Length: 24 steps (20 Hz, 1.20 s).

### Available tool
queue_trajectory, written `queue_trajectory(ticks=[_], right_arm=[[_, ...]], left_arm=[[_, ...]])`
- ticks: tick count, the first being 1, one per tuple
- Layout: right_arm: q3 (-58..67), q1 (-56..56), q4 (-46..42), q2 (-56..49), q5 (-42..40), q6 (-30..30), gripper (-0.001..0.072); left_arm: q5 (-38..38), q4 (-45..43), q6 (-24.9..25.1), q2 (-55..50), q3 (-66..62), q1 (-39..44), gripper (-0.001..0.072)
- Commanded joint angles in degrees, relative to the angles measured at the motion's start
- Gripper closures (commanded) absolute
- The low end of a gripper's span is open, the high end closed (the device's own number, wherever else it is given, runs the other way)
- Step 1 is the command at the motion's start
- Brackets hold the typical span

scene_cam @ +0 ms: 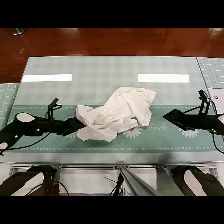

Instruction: Fold the shirts.

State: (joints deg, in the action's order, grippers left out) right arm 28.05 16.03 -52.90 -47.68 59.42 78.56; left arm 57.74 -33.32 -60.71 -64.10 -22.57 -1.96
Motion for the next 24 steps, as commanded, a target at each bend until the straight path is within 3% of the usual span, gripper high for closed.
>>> queue_trajectory(ticks=[1, 5, 6, 7, 8, 17, 24], right_arm=[[-0.3, -0.2, 0.6, 0.0, -0.5, -0.2, 0.0092], [-0.3, -0.2, 2.7, -4.8, 1.8, -1.4, 0.0091], [-0.3, -0.2, 3.6, -6.4, 2.1, -2.3, 0.0092], [-0.3, -0.2, 4.9, -8.1, 2.1, -3.1, 0.0092], [-0.3, -0.2, 6.3, -9.6, 2.1, -4.0, 0.0092], [-0.3, -0.5, 14.0, -17.6, 2.1, -8.0, 0.0092], [8.5, -14.0, 14.4, -27.5, -5.0, -5.7, 0.0092]], left_arm=[[-1.7, 5.4, 4.0, -3.8, -0.1, 2.5, 0.0007], [-5.8, 8.6, 4.5, -5.2, -0.1, 8.7, 0.0022], [-5.9, 8.6, 4.5, -5.4, -0.1, 9.2, 0.0208], [-5.7, 8.5, 4.5, -5.5, -0.1, 9.2, 0.0497], [-5.7, 8.6, 4.5, -5.5, -0.2, 9.2, 0.0691], [-4.6, 8.5, 3.8, -5.5, -4.3, 9.2, 0.0688], [-2.4, 8.5, 3.5, -5.5, -4.4, 9.2, 0.0688]])
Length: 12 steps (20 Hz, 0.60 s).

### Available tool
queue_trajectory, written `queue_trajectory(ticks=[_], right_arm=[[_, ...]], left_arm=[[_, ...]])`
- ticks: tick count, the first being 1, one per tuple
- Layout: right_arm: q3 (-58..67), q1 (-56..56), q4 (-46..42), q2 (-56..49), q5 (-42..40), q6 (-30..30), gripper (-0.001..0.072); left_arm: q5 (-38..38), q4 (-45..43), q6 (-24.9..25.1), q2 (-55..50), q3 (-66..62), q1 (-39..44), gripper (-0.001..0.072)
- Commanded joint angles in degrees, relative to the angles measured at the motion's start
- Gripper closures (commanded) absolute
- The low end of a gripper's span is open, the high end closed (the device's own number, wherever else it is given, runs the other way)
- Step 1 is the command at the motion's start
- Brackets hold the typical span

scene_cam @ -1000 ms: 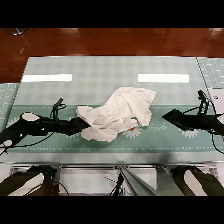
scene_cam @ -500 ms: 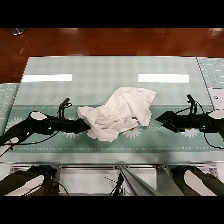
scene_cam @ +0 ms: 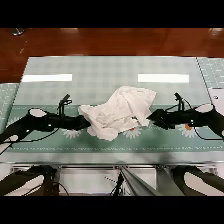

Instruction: Fold the shirts.

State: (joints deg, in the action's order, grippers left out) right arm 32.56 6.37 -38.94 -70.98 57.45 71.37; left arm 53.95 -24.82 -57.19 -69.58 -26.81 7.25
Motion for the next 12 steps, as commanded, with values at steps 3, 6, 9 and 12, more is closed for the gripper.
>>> queue_trajectory(ticks=[3, 6, 9, 12], right_arm=[[8.5, -7.7, 0.4, -8.6, -3.1, 1.7, 0.0092], [12.0, -9.7, 0.2, -10.3, -0.9, 1.2, 0.0672], [22.1, -8.5, -3.7, -9.2, 9.4, 1.5, 0.0677], [43.7, -5.7, -8.2, -5.1, 14.5, 7.2, 0.0678]], left_arm=[[3.1, 0.0, 0.0, 0.0, -0.2, 0.2, 0.0688], [3.5, 0.0, 0.0, 0.0, -0.3, 0.1, 0.0688], [8.6, 0.0, 0.2, 1.9, -4.7, -2.4, 0.0688], [12.5, 0.0, -4.0, 6.6, -20.1, -8.9, 0.0688]])
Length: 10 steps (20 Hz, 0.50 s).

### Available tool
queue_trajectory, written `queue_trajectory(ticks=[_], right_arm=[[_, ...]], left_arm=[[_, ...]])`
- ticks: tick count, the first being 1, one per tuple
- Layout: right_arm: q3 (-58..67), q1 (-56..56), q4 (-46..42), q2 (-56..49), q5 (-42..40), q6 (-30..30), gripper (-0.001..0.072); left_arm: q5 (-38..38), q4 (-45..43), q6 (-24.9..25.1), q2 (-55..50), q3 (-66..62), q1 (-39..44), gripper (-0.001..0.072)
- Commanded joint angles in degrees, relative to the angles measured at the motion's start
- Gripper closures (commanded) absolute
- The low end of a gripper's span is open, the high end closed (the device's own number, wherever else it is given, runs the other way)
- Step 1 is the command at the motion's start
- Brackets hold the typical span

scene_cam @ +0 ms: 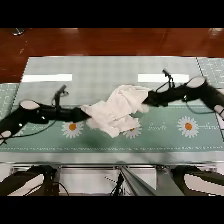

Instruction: Fold the shirts.

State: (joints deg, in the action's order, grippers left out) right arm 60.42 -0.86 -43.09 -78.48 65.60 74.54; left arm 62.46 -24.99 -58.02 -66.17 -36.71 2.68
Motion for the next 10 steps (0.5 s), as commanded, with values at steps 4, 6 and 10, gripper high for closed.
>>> queue_trajectory(ticks=[4, 6, 10], right_arm=[[49.1, 2.3, -6.8, 6.2, 8.7, 7.2, 0.0678], [60.3, 2.3, -8.2, 8.5, 11.2, 7.6, 0.0678], [62.2, 2.3, -14.9, 18.8, 11.6, 7.4, 0.0678]], left_arm=[[4.2, 0.1, -10.4, 7.9, -38.6, -11.8, 0.0689], [4.3, -0.5, -13.1, 9.6, -50.4, -14.1, 0.0689], [8.8, -13.2, -19.1, 11.7, -67.4, -16.0, 0.0689]])
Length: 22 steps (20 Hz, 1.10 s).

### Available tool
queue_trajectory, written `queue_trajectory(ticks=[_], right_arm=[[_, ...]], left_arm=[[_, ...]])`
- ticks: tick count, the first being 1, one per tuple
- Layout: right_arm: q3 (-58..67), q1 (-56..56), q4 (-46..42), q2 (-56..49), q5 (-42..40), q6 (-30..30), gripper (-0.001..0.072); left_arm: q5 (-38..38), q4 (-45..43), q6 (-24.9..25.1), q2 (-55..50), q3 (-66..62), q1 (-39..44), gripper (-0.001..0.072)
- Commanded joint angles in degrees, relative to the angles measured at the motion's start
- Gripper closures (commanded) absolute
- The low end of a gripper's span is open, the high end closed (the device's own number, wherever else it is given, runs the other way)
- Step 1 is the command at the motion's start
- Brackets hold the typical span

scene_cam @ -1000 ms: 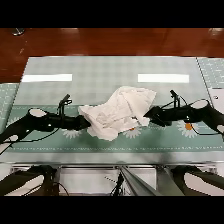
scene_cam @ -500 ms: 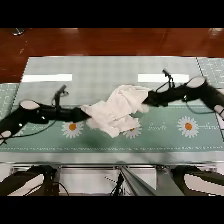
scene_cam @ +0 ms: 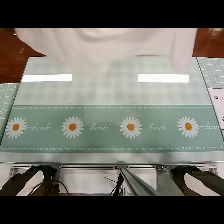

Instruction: Fold the shirts.

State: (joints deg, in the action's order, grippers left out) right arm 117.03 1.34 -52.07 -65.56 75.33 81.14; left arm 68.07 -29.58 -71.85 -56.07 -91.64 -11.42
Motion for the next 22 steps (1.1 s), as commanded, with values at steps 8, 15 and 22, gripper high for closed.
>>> queue_trajectory(ticks=[8, 15, 22], right_arm=[[-1.1, 0.1, -24.8, 20.8, 9.7, 4.4, 0.0678], [-2.9, 0.1, -26.1, 22.6, 25.0, 7.2, 0.0678], [-22.5, 0.1, -27.1, 30.2, 30.6, 10.2, 0.0677]], left_arm=[[10.4, -35.3, -10.4, 11.5, -17.2, -2.0, 0.0689], [17.3, -59.3, -15.1, 20.7, -10.8, 8.2, 0.0689], [17.9, -62.1, -18.5, 26.3, 9.7, 10.6, 0.0689]])
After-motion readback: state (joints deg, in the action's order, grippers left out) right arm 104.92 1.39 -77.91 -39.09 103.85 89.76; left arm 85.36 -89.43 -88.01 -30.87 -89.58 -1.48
